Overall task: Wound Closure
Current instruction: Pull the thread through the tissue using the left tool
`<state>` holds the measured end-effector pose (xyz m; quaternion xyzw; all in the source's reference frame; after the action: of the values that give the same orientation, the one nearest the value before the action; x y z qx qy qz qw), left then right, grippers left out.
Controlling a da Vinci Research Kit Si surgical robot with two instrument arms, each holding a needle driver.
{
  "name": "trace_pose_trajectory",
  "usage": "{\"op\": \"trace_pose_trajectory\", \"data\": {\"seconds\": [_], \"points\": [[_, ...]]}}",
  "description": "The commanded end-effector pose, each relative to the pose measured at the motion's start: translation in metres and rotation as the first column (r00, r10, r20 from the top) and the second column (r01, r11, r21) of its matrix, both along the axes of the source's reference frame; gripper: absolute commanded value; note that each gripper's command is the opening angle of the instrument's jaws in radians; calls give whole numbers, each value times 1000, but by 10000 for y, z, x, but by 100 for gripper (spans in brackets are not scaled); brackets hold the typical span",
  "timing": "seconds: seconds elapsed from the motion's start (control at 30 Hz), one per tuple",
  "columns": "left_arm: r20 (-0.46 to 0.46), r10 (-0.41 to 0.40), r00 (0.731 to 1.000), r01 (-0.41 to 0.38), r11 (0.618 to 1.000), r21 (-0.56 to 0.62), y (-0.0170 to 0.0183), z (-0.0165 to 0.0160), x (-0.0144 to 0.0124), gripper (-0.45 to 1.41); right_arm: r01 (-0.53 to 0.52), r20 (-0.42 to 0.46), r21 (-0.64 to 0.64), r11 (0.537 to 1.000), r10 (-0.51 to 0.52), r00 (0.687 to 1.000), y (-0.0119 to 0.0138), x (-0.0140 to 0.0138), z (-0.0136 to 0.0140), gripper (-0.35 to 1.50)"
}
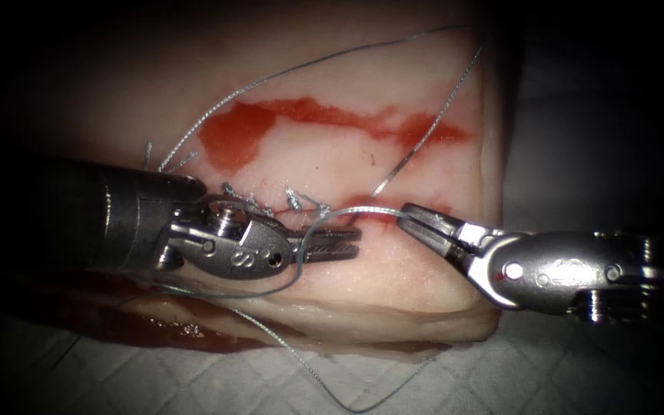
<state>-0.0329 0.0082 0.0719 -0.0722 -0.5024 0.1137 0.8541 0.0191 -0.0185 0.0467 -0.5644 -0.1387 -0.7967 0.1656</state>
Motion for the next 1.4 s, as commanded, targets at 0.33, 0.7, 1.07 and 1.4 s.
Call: {"op": "trace_pose_trajectory", "data": {"seconds": [0.33,0.7,1.07,1.4], "points": [[26,-42,999,41,997,61,8,1,-4,-45,218,-49,418,882,-218,975,-96,6,30,-10],[90,-144,985,118,962,246,10,-7,-2,-45,90,-247,483,871,37,968,-57,-32,-14,128],[116,-484,867,33,289,957,18,-35,5,-45,-196,-283,277,940,275,919,14,-16,5,124],[-156,-584,796,-29,-294,955,43,-80,43,-45,-304,-338,198,932,356,871,37,-11,28,92]]}}
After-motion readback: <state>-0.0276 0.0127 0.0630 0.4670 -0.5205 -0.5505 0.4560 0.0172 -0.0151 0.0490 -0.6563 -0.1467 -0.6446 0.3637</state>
